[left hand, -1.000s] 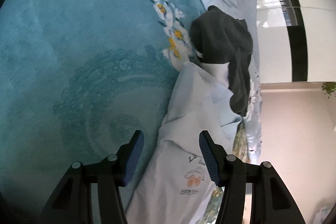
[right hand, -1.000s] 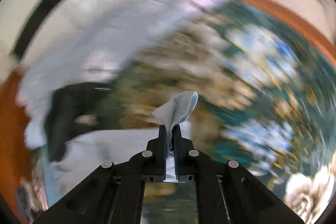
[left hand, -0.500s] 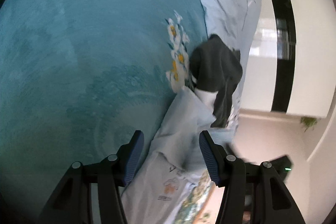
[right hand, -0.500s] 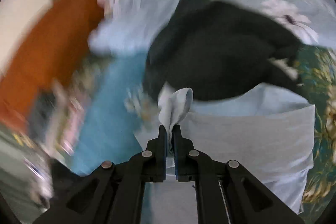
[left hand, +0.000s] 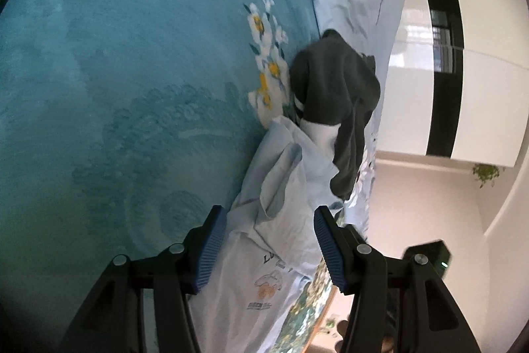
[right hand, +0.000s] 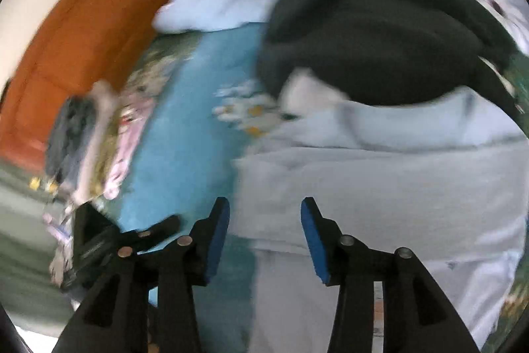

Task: Fold clothes

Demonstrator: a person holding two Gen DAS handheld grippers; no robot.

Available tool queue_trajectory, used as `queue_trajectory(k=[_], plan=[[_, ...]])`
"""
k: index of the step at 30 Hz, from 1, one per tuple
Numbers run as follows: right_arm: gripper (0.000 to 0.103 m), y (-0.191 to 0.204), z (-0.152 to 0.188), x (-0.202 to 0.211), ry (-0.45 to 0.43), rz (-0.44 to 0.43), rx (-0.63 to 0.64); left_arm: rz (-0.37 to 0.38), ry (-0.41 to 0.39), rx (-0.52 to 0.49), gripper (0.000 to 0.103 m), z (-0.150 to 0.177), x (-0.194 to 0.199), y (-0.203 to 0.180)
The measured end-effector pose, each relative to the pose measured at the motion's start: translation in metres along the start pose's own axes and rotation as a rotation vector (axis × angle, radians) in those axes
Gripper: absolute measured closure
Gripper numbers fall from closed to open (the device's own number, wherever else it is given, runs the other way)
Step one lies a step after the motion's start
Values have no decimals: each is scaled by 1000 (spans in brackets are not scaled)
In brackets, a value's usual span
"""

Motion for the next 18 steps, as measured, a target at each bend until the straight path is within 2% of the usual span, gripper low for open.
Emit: queue_trajectory(k=[2,5,8,10,12,14,16,18], plan=[[57,-19,2,-14,27,5,-67,-13,6,-5,44,1,-4,0],[57,-22,-1,-39,44,-26,-124,-35,10,-5,44,1,-7,3],[57,-17,-2,-61,103,-23,-130,-77,6,-6,44,1,-8,8],[57,-13,-2,-60,121,-24,-116,-97,0,-2,44,1,-6,11],[57,-10,-3,-38,73,-43,-69,-94,3,-1,44,1,-7,12],[57,-17,-1,-2,8,-17,-19,-105,10,-18,44,3,-9,10],[57,-29,5,34,-54,23,19,-140,28,-54,44,8,-13,6],[57,-61,27,57,-77,63,-17,-200,66,-102,44,17,-19,3]])
Point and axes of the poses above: each gripper's, at about its wrist camera, not at the fingertips, and x roughly against the way its jaws point, y to its left, z to its underside, the point moved 7 cm from there along -x, roughly the way its jaws point, and after that the axes turned 11 degrees about y, right-handed, at the moved point
